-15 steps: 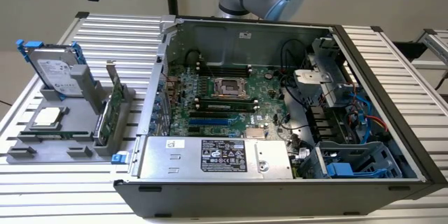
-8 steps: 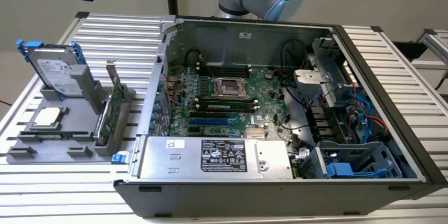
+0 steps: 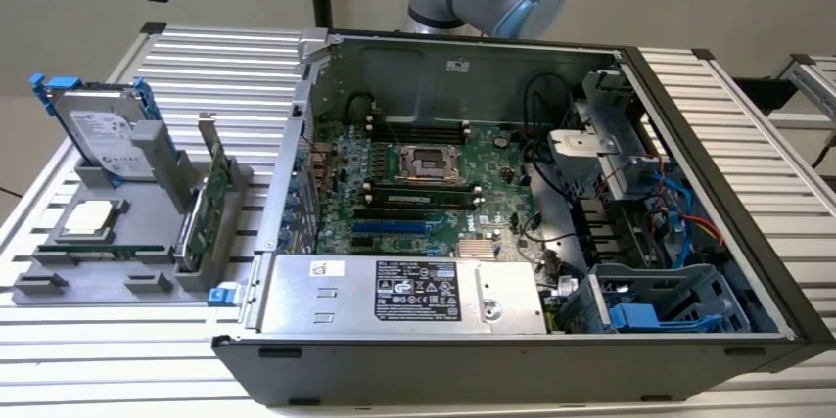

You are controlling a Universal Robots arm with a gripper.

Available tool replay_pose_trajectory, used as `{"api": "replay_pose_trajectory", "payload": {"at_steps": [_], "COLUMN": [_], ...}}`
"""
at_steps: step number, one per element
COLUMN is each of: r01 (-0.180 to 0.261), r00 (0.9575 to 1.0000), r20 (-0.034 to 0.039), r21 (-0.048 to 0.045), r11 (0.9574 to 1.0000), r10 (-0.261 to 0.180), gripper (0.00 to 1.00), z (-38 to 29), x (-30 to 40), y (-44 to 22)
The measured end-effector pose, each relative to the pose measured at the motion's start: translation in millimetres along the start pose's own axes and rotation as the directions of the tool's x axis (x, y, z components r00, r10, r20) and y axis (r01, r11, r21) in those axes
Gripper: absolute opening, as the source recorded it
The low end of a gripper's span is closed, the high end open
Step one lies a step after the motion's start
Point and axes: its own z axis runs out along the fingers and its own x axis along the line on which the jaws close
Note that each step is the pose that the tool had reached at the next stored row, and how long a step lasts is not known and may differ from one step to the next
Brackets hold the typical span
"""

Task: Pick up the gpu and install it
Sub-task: 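Reach for the gpu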

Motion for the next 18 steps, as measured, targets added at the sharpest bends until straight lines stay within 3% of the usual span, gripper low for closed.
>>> {"api": "replay_pose_trajectory", "payload": {"at_steps": [7, 13, 18], "r01": [0.000, 0.001, 0.014], "r00": [1.0000, 1.0000, 0.9999], "r20": [0.0000, -0.0002, -0.0006], "r21": [0.0001, 0.0001, -0.0003], "r11": [1.0000, 1.0000, 0.9999], "r10": [0.000, -0.001, -0.014], "gripper": [0.00, 0.00, 0.00], "z": [0.0, 1.0, 7.5], "x": [2.5, 10.7, 12.4], "y": [-0.3, -3.4, -7.8]}}
